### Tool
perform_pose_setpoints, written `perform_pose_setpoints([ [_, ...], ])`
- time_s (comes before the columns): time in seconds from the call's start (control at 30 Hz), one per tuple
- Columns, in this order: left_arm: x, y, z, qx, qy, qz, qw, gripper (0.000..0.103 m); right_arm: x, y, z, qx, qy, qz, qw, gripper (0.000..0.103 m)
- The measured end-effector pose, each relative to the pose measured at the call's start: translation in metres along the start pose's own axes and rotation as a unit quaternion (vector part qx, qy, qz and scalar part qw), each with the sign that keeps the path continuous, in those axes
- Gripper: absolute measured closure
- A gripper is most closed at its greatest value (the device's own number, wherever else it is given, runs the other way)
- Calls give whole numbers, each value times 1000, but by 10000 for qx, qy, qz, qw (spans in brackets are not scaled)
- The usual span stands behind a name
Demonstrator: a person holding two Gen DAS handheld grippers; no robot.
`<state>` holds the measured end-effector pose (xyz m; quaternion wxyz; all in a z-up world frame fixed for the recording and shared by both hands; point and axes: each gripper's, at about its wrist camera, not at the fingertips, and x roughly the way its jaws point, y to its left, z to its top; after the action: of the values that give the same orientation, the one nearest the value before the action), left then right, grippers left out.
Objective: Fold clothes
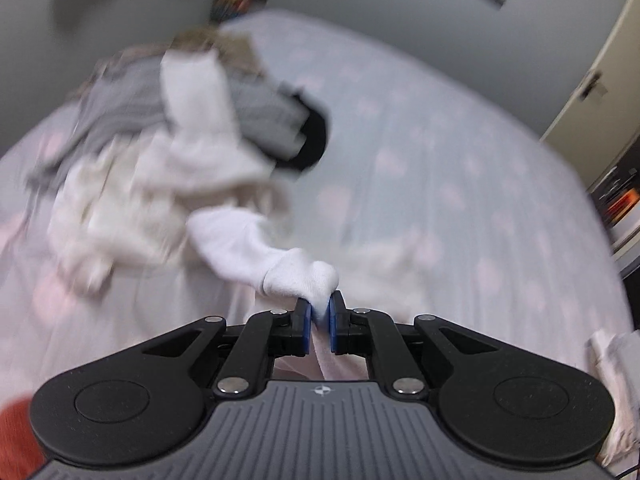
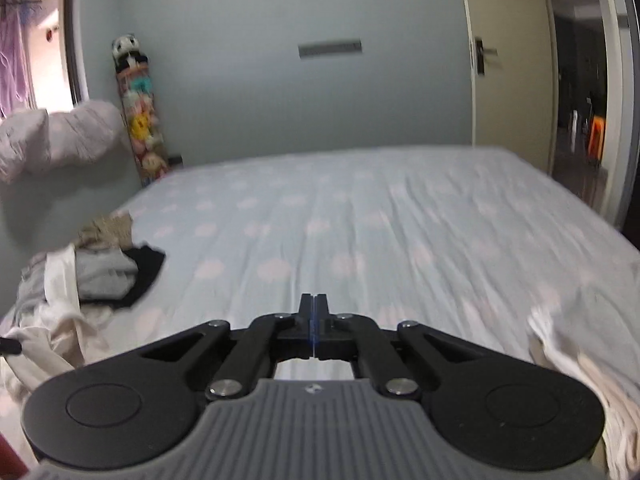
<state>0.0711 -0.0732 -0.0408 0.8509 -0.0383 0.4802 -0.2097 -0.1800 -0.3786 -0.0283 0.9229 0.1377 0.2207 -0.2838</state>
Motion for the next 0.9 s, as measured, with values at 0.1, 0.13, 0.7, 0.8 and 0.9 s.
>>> perform_pose_setpoints([
  [0.1, 1, 10, -8, -110, 135, 127, 9998, 94, -1, -5, -12, 79, 164, 62, 9998, 98],
  [0.13, -3, 12, -9, -151, 118, 132, 9997, 93, -2, -4, -15, 83, 196, 115, 9997, 97],
  [0.7, -59, 2, 17, -47, -593, -328, 9977, 48, 18, 38, -7, -484, 427, 616, 9960, 70],
  [0.8, -45, 10, 21, -39, -448, -98, 9989, 48, 50, 69, -8, -708, 619, 993, 9906, 70],
  [0.9, -20, 20, 25, -99, -147, 199, 9996, 48, 83, 95, -15, -948, 808, 1235, 9845, 70],
])
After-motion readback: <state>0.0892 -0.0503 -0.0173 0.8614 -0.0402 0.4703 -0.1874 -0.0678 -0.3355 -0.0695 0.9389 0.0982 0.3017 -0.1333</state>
